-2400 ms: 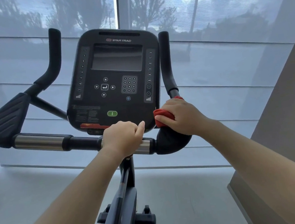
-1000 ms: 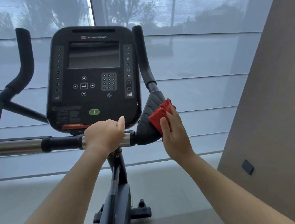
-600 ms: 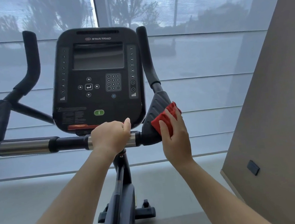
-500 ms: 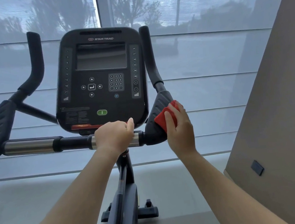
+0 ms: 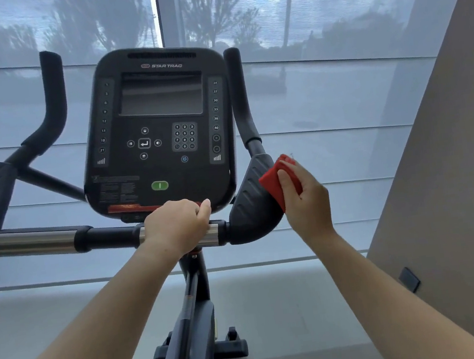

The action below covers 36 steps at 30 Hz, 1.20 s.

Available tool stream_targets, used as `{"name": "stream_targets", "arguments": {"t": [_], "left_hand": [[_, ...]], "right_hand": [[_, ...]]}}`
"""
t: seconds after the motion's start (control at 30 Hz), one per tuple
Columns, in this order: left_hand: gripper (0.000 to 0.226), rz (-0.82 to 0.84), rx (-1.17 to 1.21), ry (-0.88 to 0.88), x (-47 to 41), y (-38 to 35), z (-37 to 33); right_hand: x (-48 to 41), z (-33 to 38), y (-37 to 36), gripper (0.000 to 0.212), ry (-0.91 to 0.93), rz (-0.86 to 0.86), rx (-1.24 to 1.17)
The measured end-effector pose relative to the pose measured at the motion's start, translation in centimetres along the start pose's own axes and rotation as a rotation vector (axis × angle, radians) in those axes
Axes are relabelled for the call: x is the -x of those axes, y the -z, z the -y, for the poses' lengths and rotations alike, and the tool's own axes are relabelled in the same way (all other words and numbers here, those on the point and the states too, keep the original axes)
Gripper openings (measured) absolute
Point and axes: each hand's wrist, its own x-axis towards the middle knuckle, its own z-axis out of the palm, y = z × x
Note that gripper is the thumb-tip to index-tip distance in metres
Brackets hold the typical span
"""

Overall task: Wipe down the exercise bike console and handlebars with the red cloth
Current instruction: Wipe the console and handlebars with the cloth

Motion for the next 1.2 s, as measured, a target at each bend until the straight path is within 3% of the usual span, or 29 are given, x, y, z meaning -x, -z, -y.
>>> {"name": "stream_targets", "arguments": {"t": [0.23, 0.6, 0.77, 0.9, 1.07, 1.2], "left_hand": [[0.048, -0.013, 0.099, 0.025, -1.4, 0.0, 0.1], [0.054, 0.052, 0.103, 0.0, -1.0, 0.1, -0.4], [0.047, 0.031, 0.11, -0.042, -1.2, 0.2, -0.3], [0.036, -0.143, 0.107, -0.123, -2.8, 2.2, 0.6], [0.032, -0.007, 0.205, -0.108, -7.6, 3.8, 0.1], [0.031, 0.011, 0.342, -0.09, -11.5, 4.1, -1.0]], "right_hand": [[-2.9, -0.5, -0.8, 0.033, 0.003, 0.21, 0.102], [-2.4, -0.8, -0.8, 0.03, 0.03, 0.167, 0.084], [-0.3, -1.3, 0.8, 0.023, 0.124, 0.102, 0.097], [-3.3, -0.8, 1.7, 0.028, -0.006, 0.058, 0.035], [-9.3, 0.4, 0.6, 0.031, -0.031, 0.013, -0.061], [-15.0, 0.0, -1.0, 0.035, 0.015, -0.015, -0.108]]}}
